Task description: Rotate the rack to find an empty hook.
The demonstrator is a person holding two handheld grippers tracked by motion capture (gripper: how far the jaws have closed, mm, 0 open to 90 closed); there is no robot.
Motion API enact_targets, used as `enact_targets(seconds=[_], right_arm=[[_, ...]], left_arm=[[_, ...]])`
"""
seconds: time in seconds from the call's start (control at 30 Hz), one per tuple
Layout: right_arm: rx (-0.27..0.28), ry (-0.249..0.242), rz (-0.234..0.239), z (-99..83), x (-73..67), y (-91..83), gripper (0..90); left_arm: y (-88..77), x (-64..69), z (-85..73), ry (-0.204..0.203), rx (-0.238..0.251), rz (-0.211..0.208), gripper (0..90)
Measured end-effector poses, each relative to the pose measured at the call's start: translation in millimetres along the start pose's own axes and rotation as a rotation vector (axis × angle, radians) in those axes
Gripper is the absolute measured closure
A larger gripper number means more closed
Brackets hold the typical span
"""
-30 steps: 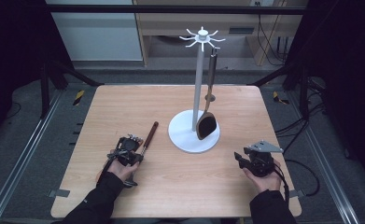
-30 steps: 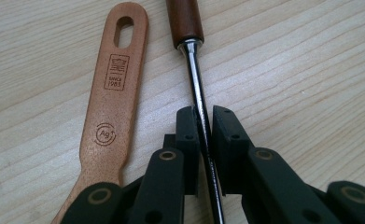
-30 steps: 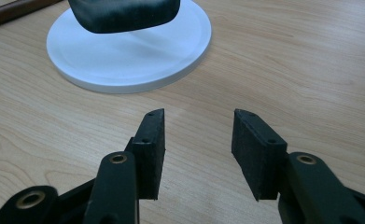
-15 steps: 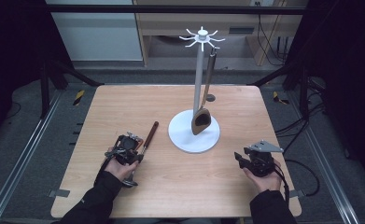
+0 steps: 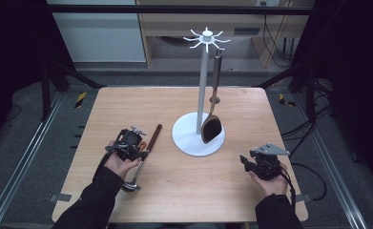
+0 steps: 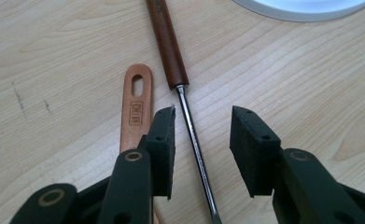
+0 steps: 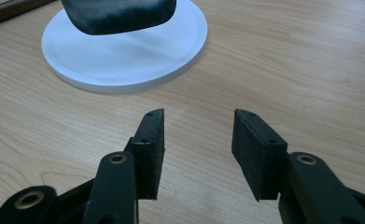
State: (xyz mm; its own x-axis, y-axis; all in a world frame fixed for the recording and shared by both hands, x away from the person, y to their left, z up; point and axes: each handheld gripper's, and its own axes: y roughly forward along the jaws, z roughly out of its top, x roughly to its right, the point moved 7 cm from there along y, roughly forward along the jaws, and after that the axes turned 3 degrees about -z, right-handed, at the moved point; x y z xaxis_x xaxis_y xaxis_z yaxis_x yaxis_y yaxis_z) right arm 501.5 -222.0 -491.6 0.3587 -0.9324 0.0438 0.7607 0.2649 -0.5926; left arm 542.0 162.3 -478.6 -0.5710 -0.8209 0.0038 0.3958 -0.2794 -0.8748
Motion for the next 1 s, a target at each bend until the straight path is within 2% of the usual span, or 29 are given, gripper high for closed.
enact_targets(seconds=[0.17, 0.33, 0.63, 0.8, 1.0], right_arm=[[0.000, -0.001, 0.002, 0.4, 0.1, -0.4, 54.5], [-0.002, 0.006, 0.000, 0.2, 0.0, -0.5, 54.6], [-0.006, 0.002, 0.001, -0.4, -0.1, 0.7, 55.0], [-0.009, 0.008, 0.002, -0.5, -0.2, 0.5, 55.0], [-0.007, 0.005, 0.001, -0.3, 0.2, 0.1, 55.1]], left_arm=[[15.4, -1.8, 2.6, -0.018, -0.038, 0.008, 60.8], [34.0, -6.0, -3.2, -0.030, -0.073, 0.021, 62.6], [43.6, -12.8, -9.0, -0.046, -0.097, 0.002, 67.7], [49.2, -11.3, -11.2, -0.045, -0.118, 0.013, 71.9], [54.0, -11.0, -13.4, -0.055, -0.130, 0.008, 75.0]])
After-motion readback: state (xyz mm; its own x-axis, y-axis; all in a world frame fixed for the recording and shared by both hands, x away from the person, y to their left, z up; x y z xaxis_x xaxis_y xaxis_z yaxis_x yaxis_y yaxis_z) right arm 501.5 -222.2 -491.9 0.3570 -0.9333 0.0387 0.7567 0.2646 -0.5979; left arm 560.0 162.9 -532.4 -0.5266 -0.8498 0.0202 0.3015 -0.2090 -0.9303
